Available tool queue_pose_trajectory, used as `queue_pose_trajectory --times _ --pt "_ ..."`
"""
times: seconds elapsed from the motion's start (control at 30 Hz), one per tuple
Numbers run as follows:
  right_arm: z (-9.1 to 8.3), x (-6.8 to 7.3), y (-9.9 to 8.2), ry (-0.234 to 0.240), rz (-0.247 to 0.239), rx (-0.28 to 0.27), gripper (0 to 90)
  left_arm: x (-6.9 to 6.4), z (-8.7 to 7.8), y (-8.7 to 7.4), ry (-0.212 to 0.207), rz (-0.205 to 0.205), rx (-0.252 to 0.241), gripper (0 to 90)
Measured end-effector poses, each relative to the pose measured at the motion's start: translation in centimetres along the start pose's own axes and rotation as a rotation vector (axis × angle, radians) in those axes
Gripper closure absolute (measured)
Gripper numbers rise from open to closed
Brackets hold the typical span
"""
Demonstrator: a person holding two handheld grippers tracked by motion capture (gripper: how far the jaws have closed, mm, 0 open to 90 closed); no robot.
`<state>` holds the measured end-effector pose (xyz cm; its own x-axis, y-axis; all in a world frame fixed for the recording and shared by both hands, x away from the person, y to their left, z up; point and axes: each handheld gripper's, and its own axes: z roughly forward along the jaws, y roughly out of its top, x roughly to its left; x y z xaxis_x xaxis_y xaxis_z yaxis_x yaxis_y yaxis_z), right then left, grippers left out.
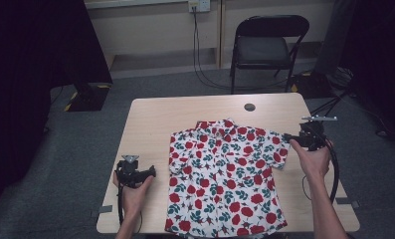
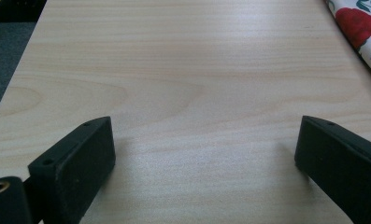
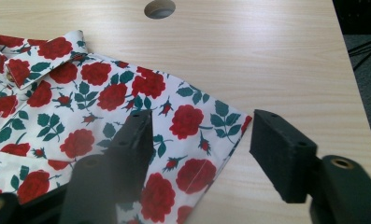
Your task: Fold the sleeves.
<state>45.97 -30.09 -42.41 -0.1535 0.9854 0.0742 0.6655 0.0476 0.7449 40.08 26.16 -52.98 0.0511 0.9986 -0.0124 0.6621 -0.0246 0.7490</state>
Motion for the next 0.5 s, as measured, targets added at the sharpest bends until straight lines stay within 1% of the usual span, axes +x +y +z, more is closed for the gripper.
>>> queue_pose_trajectory --times 0.03,0.1,0.17,0.2,0.23,0.37,0.47,0.5 --pt "0.3 -0.1 0.1 -0.005 0.003 0.008 42.4 0.0 0.0 0.0 0.000 0.000 0.000 4.4" --pt "0.9 -0.3 0.4 0.001 0.008 0.019 44.0 0.0 0.0 0.0 0.000 0.000 0.000 4.4" --pt "1.4 -0.4 0.7 -0.010 0.001 0.026 47.5 0.0 0.0 0.0 0.000 0.000 0.000 4.4" --pt "1.7 -0.5 0.8 -0.007 -0.002 0.035 47.8 0.0 0.0 0.0 0.000 0.000 0.000 4.4" --pt "2.1 -0.6 0.9 -0.015 -0.002 0.045 49.1 0.0 0.0 0.0 0.000 -0.001 0.000 4.3" --pt "3.7 -1.2 1.1 -0.015 0.025 0.079 51.6 0.0 0.0 0.0 0.000 0.000 -0.002 4.4" --pt "4.9 -1.6 0.8 -0.022 0.028 0.106 53.8 0.0 0.0 0.0 0.000 0.000 0.000 4.4" --pt "5.3 -1.7 0.7 -0.020 0.036 0.111 54.2 0.0 0.0 0.0 0.000 0.000 0.000 4.4"
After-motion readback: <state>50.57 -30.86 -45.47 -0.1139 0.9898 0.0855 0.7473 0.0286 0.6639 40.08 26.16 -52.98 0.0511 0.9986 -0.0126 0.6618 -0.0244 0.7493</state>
